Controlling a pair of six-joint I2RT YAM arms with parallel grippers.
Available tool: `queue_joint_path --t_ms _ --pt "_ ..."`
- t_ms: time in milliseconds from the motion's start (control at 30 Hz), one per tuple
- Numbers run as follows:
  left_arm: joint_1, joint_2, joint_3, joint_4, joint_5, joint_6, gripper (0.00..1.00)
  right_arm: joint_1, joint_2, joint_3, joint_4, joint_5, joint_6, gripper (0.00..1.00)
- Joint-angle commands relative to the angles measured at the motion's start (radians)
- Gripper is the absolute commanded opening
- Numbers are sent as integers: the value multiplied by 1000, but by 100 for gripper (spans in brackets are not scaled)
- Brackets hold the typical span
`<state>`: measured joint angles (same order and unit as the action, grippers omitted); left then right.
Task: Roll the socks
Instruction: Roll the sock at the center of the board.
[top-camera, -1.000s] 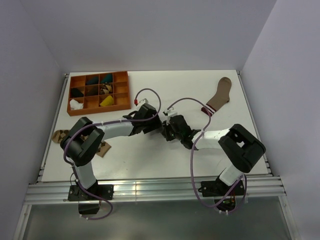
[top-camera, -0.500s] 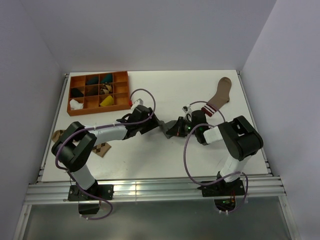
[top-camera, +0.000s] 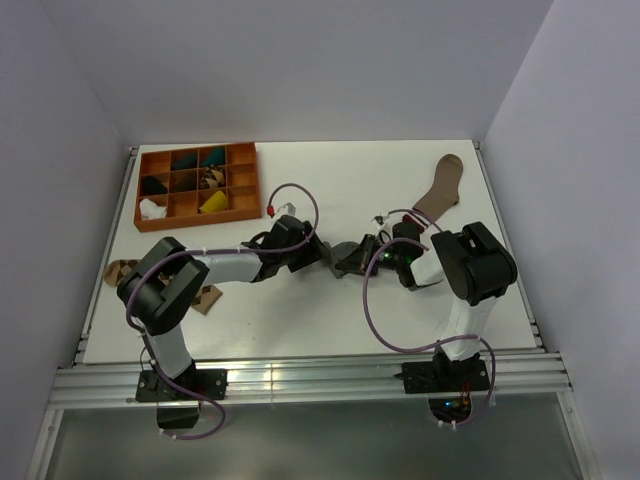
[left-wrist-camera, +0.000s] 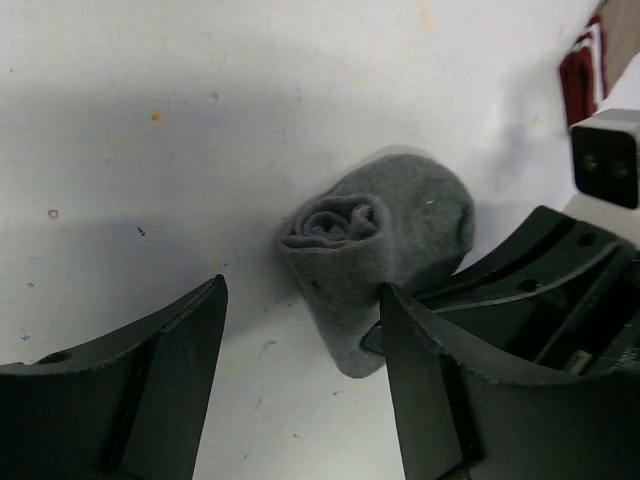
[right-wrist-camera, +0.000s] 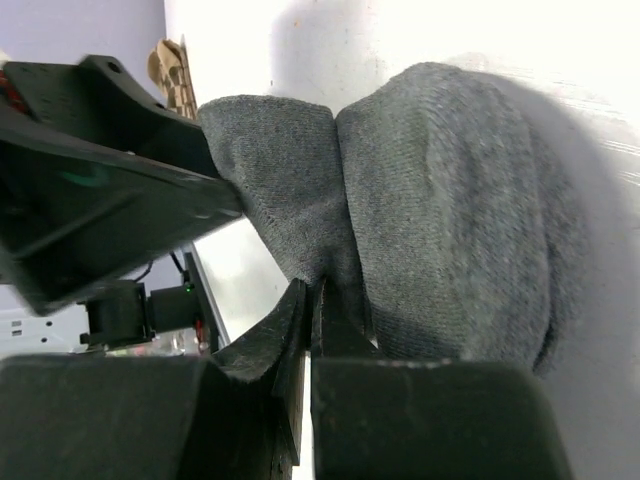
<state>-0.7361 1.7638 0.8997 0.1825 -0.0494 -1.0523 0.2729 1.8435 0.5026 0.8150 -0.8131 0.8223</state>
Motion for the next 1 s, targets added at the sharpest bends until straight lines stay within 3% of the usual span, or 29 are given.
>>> queue_joint_path --t_ms 0,600,767,900,967 --pt "-9 25 21 43 8 23 66 -17 25 -6 -7 -6 0 0" --pt "-28 137 64 45 28 31 58 -32 53 4 -30 5 -2 0" --pt "-34 158 79 6 17 32 45 -32 13 11 -109 37 -54 0" --pt "-40 164 97 -28 3 35 27 -31 -58 14 -184 90 -120 9" --pt "-40 163 103 -54 -9 44 22 -24 -99 14 -237 117 -167 13"
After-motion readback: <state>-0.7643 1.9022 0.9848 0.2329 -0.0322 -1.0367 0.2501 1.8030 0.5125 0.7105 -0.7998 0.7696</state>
